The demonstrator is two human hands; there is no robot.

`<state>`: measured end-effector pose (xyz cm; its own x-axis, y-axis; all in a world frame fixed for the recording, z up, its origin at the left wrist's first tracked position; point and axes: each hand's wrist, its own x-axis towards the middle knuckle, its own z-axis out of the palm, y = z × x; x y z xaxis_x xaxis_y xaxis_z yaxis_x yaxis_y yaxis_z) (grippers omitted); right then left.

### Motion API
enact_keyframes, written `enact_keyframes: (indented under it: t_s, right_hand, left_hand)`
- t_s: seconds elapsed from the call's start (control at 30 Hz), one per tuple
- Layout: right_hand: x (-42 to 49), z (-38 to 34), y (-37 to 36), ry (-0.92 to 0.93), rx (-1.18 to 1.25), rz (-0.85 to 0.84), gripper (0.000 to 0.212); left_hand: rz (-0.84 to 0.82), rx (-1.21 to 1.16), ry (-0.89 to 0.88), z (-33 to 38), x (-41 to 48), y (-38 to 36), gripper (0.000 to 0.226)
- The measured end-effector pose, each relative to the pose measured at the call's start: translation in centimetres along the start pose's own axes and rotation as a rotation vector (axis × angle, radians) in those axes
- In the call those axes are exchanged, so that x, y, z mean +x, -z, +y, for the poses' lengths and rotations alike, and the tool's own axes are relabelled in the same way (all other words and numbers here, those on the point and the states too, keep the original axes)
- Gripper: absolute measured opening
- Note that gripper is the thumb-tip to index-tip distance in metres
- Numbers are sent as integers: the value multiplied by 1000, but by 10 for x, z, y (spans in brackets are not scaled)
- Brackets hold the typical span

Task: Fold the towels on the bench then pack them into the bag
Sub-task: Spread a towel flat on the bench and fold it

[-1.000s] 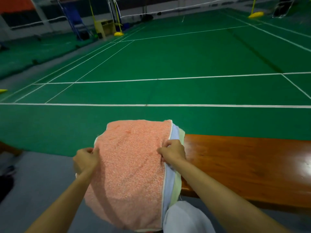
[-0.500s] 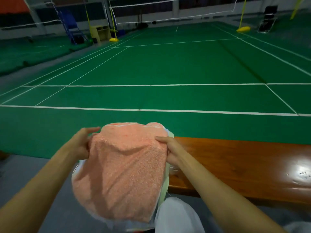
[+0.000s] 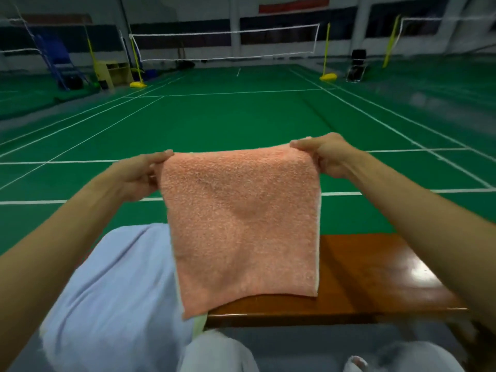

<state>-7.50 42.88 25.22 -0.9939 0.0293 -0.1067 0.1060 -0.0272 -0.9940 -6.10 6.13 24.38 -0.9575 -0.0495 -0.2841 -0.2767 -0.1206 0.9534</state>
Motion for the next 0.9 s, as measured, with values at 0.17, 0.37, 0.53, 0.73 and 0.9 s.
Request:
enact_keyframes:
  t_s: [0.17,0.37,0.53,0.73,0.9]
  right_hand:
    - [19,-45,54,87,-61,56,8]
    - [65,-47,99,209,-456,335,10]
    - [116,-27,115,296,-366,541,22]
    - [143,-33,123,295,-149,549,27]
    - [106,8,137,198,-57,416,26]
  left_hand:
    - [18,-36,4,23,24,-43,15]
    - [-49,11,42,32,78,-74,2]
    - [22,-27,-16,40,126,-102,10]
    - [30,-99,-148,49,155,-116,10]
    - [-24,-48,-103,-2,128,-103,1]
